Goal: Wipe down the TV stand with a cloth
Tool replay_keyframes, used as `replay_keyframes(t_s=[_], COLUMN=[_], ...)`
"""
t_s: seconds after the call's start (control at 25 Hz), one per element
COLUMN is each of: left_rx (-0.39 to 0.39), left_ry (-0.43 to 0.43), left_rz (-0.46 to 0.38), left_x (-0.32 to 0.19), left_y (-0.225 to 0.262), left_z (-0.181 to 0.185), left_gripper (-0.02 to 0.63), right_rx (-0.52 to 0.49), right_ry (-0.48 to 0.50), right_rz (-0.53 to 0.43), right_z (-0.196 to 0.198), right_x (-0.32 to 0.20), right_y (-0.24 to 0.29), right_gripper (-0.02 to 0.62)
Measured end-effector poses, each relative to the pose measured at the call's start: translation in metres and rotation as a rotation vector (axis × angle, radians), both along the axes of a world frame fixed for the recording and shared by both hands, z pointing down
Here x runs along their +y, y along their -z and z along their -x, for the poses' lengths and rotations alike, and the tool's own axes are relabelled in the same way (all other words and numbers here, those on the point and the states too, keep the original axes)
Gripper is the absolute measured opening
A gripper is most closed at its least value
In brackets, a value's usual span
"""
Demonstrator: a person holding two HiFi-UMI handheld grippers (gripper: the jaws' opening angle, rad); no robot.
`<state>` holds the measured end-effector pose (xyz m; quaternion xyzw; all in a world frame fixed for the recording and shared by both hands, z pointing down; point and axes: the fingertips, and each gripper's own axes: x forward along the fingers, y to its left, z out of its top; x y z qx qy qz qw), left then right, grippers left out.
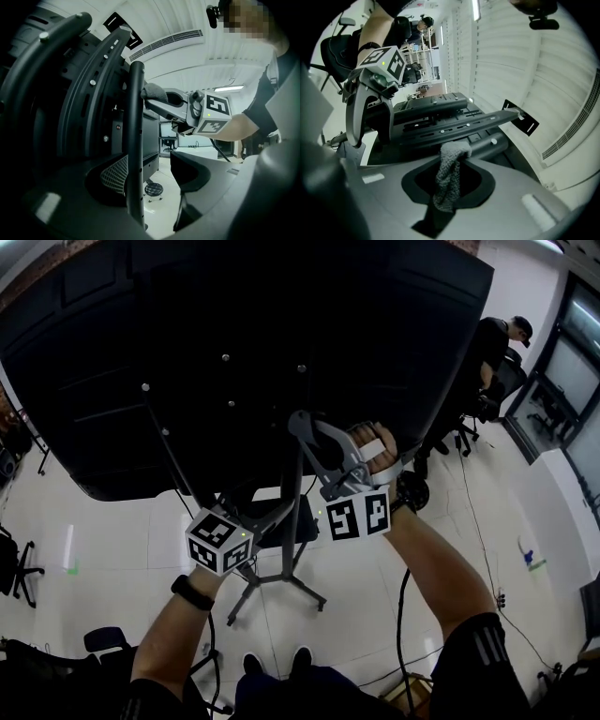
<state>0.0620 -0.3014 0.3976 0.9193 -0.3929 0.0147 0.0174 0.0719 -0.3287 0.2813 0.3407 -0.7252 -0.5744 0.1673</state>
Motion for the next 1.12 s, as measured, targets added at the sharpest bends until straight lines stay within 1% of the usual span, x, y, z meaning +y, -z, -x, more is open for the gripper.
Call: replay_keyframes(t_s=[0.2,0.36,0.48,0.76,1.12], left_rx=[0.004,0.005,0.007,0.012,0.015], left_ry=[0.001,0.006,0.006,-0.005,0.01], left_rz=[0.023,0.044,0.06,0.098,0.179], left_x=[-0.003,-0.005,-0.006,-0.003,-0.004], left_y=[-0.018,-0.034,-0.047,-0.09,-0.153], left_z=[-0.001,0.001,0.002,0.002,0.007], left_gripper=[0.305,0.305,0.305,0.305,0.305], right_rx=[0.097,0.116,0.153,0.184,0.207], right_ry=[0.001,0.001,0.007,0.028,0.021], right_rz=[0.045,0.084,0.099,0.159,0.292], right_z=[0.002,0.003,0.007,0.014,0.013], right_x=[-0.004,-0.002,0.0,0.005,0.004], right_y=[-0.039,-0.061,-0.083,-0.135,-0.215], right_gripper=[0.057,0.057,0.057,0.057,0.057])
